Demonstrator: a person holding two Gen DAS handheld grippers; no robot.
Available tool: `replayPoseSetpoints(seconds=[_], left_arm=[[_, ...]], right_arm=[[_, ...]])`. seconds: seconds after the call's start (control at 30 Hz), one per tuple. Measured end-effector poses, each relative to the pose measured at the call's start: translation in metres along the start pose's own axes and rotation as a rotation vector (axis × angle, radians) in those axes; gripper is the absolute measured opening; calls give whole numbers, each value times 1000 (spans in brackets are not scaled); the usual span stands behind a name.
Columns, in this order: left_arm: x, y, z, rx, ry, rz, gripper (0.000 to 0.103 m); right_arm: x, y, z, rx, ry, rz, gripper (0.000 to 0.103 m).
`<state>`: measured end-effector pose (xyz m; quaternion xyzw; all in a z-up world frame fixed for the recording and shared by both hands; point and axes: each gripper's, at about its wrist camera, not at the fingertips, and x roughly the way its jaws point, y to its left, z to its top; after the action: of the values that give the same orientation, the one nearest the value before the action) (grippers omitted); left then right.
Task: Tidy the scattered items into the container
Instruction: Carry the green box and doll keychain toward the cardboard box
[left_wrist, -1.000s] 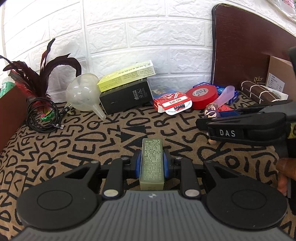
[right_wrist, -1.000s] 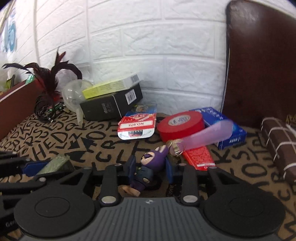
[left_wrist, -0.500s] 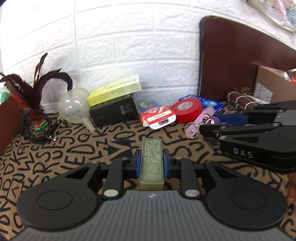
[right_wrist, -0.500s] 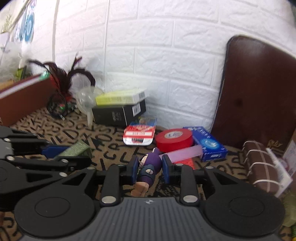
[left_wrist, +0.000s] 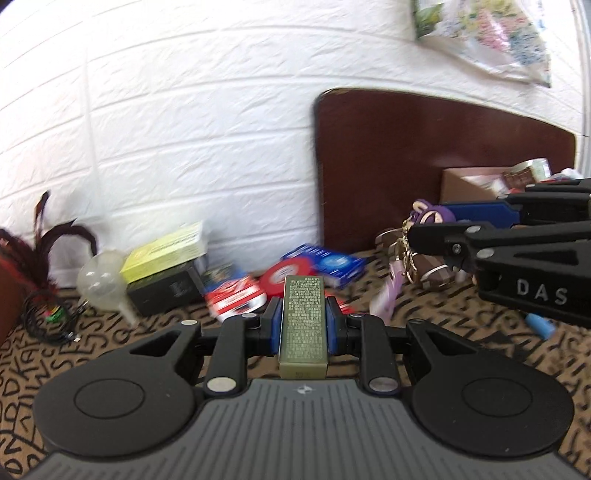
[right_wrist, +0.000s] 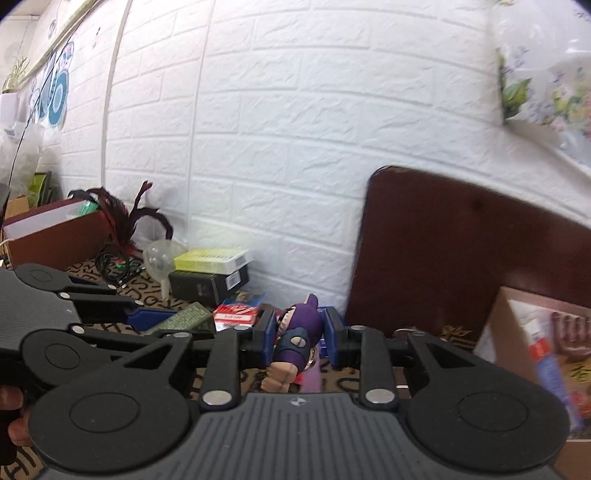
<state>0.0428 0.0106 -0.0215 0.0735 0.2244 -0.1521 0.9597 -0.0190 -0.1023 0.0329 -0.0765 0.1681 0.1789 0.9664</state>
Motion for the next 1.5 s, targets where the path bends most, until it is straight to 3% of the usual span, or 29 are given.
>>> replayPoseSetpoints(seconds=[0.37,0.83,1.07,1.5], left_arm=[[10,-80,46,104,-73,-119,24],[55,-195,118,200,-158,-285,24],[74,-227,129,244,-172,-292,24],[131,-252,113,270,-75,-263,24]], right_arm=[[-58,-73,6,14,-54,-127,25],[-104,-185,20,15,-91,-317,25],[-106,-231,19,24,-94,-378,25],[-59,-297,-17,102,-14,-407,25]])
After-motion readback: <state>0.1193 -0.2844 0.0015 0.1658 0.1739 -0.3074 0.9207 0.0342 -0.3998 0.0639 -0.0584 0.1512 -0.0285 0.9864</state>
